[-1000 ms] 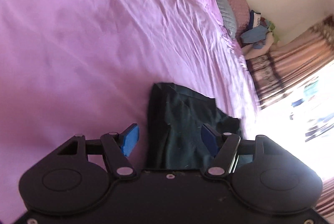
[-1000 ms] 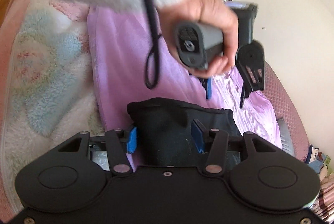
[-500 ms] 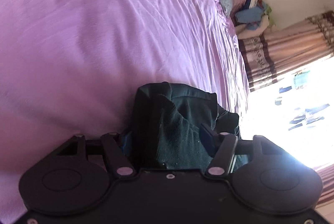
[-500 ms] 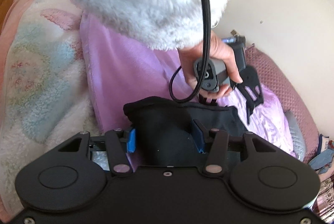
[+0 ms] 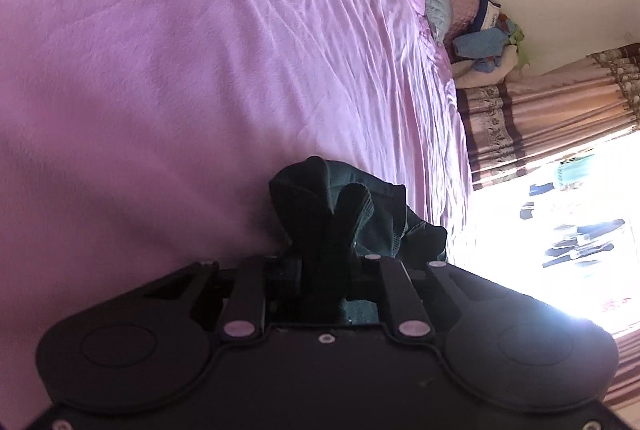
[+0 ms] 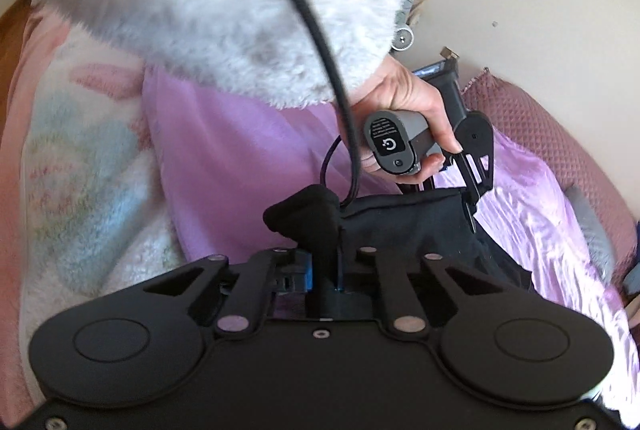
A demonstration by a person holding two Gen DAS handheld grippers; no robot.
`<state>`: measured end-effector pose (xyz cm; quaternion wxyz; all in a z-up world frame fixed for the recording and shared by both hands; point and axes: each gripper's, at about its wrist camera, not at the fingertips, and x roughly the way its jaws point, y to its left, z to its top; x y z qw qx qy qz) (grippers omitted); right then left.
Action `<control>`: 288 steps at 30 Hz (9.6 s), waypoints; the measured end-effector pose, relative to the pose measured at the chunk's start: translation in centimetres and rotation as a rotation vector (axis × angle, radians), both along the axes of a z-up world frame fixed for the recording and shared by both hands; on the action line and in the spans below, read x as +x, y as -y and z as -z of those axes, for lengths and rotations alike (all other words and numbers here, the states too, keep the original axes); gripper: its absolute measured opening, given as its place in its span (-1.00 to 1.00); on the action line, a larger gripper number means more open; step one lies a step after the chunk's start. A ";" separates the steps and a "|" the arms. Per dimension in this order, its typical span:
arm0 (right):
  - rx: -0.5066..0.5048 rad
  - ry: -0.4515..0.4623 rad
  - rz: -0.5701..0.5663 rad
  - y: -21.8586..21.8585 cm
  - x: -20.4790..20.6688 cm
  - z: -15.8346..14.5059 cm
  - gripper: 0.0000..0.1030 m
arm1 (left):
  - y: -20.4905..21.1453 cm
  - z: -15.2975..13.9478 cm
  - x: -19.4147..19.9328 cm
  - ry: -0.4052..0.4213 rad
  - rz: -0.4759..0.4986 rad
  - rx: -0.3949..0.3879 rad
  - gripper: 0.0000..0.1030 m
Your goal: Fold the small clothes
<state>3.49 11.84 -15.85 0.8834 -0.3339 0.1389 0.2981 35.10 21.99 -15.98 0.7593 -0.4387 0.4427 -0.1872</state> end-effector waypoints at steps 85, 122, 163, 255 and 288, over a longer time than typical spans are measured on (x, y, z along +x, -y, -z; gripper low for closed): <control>1.034 -0.704 0.588 48.7 23.4 -2.3 -0.74 | 27.5 -2.0 -18.6 0.178 0.177 0.222 -0.08; 1.185 -0.643 0.570 52.6 21.6 -4.9 -0.76 | 29.9 -3.6 -18.3 0.197 0.281 0.236 0.03; 1.517 -0.775 0.762 53.8 -3.8 1.1 0.16 | 28.5 1.3 -22.8 -0.005 -0.107 -0.120 0.06; 0.972 -0.439 0.645 46.9 19.1 -5.6 -0.13 | 30.3 -4.7 10.5 0.395 0.136 0.235 0.00; 0.913 -0.460 0.680 46.6 -0.1 -3.7 0.32 | 33.1 -3.5 -16.1 0.226 0.277 0.278 0.11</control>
